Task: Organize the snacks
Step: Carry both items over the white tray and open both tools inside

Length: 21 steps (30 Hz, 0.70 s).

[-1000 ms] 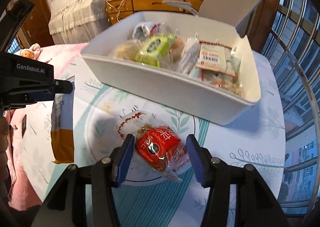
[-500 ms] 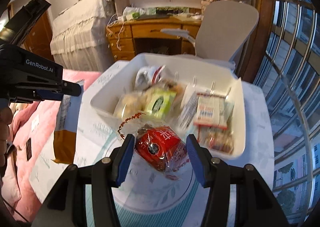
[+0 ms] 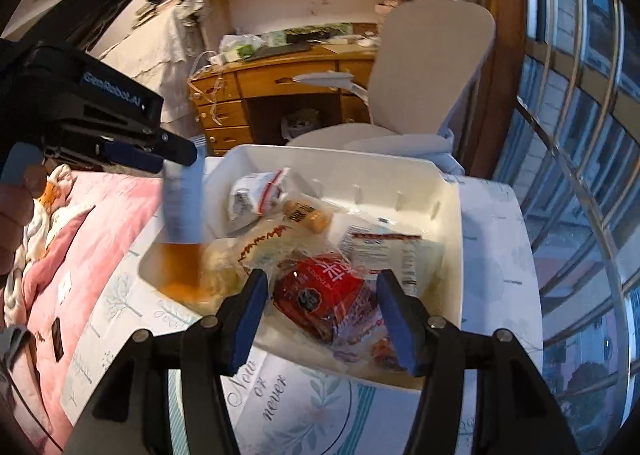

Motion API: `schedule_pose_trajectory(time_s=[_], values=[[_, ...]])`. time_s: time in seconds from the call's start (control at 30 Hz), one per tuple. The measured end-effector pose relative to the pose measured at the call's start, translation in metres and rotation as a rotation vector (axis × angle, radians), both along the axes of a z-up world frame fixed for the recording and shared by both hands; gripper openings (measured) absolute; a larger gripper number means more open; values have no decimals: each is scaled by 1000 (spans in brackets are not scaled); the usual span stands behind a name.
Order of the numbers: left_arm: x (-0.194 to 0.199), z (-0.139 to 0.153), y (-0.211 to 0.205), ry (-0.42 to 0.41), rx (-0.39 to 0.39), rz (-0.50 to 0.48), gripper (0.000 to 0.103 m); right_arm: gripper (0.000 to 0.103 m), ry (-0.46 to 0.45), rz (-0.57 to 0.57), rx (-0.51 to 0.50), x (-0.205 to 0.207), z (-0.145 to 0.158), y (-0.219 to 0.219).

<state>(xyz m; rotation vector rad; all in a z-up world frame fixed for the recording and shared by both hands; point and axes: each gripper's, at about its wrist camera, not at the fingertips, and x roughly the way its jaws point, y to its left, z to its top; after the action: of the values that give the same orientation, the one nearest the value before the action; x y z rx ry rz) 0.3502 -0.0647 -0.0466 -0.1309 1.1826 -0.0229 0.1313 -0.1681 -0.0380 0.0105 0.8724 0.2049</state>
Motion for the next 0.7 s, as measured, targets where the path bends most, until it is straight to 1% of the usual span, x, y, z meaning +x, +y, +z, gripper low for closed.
schedule_pose_trajectory(time_s=[0.03, 0.07, 0.13, 0.2, 0.37, 0.5, 0.57, 0.6, 0.63, 0.67, 0.7], values=[[1, 0, -3, 0, 11, -6, 53, 59, 10, -5, 7, 1, -3, -3], [1, 0, -5, 1, 11, -11, 54, 59, 19, -18, 10, 2, -5, -6], [0, 0, -8, 6, 8, -15, 61, 59, 27, -35, 21, 2, -7, -11], [-4, -2, -9, 8, 7, -18, 65, 61, 42, -48, 34, 3, -9, -16], [-25, -12, -9, 15, -12, -14, 69, 67, 91, -84, 64, 0, -16, -29], [-51, -26, -5, 40, -55, 13, 70, 70, 127, -124, 109, -8, -19, -42], [-64, -30, -4, 38, -62, 19, 70, 73, 135, -145, 122, -16, -18, -47], [-72, -31, -4, 28, -75, 17, 72, 74, 137, -149, 125, -19, -17, -49], [-82, -33, -3, 17, -94, 16, 78, 79, 141, -155, 126, -24, -17, -51], [-90, -34, -3, 11, -106, 19, 80, 82, 148, -165, 126, -29, -17, -53], [-98, -36, -2, 7, -118, 19, 81, 83, 156, -175, 125, -34, -17, -54]])
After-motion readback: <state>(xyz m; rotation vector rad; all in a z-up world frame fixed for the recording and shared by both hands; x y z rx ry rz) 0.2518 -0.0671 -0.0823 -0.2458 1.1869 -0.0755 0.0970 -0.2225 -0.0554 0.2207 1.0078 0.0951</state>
